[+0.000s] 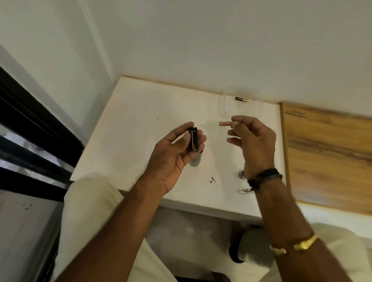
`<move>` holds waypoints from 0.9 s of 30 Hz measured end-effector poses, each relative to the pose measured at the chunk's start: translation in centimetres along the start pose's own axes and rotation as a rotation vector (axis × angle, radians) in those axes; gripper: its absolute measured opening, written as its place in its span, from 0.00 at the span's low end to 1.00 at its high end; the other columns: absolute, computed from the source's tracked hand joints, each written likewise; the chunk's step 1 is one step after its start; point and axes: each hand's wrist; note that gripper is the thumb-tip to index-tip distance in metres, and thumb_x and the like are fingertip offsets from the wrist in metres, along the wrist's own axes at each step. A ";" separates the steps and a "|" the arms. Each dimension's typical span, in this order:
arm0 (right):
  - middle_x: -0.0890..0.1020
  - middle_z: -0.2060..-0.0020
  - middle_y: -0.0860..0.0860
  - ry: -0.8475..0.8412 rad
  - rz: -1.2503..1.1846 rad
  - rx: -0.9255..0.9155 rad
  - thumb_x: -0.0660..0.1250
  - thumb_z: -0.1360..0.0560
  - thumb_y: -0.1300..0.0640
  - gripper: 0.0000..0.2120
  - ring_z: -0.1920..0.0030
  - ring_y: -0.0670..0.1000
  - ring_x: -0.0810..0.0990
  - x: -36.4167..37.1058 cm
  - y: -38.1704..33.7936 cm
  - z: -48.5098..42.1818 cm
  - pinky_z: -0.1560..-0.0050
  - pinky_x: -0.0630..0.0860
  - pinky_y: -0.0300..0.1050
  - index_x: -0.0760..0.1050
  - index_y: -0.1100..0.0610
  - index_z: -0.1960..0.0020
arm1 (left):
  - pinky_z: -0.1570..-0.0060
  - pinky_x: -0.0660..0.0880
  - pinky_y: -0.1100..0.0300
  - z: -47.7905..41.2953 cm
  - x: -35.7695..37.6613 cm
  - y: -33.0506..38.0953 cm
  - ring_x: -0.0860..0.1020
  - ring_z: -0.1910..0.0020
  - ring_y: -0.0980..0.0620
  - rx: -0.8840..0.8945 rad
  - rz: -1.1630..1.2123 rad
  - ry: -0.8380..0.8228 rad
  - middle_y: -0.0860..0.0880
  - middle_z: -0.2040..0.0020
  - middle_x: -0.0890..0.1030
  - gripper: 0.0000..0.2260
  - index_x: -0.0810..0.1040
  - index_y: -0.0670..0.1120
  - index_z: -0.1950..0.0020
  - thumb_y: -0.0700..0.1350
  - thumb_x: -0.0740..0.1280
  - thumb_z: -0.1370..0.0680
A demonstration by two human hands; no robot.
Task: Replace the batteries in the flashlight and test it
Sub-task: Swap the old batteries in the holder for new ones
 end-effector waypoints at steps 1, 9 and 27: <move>0.85 0.56 0.57 -0.024 -0.046 -0.008 0.69 0.22 0.66 0.08 0.56 0.51 0.84 -0.1 0.0 1.5 0.54 0.83 0.45 0.84 0.61 0.45 | 0.40 0.78 0.49 0.5 0.2 -0.2 0.81 0.40 0.38 0.014 -0.051 0.002 0.35 0.40 0.81 0.14 0.75 0.38 0.33 0.37 0.63 0.19; 0.86 0.56 0.60 -0.091 -0.024 -0.167 0.68 0.22 0.68 0.09 0.53 0.58 0.87 -0.5 -0.1 7.7 0.49 0.85 0.52 0.82 0.62 0.43 | 0.44 0.80 0.52 2.8 1.0 -2.2 0.80 0.39 0.38 0.025 -0.178 -0.040 0.39 0.40 0.82 0.15 0.76 0.39 0.34 0.36 0.65 0.20; 0.86 0.56 0.46 -0.017 0.422 -0.489 0.75 0.25 0.62 0.08 0.54 0.42 0.84 -0.2 2.1 8.2 0.51 0.79 0.31 0.86 0.56 0.46 | 0.47 0.81 0.54 2.8 0.7 -3.7 0.83 0.46 0.47 0.082 -0.218 -0.026 0.44 0.46 0.84 0.12 0.78 0.41 0.38 0.34 0.65 0.21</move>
Point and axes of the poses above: each hand's wrist, its own z-axis away from the middle knuckle, its own x-axis out of the palm, y = z × x
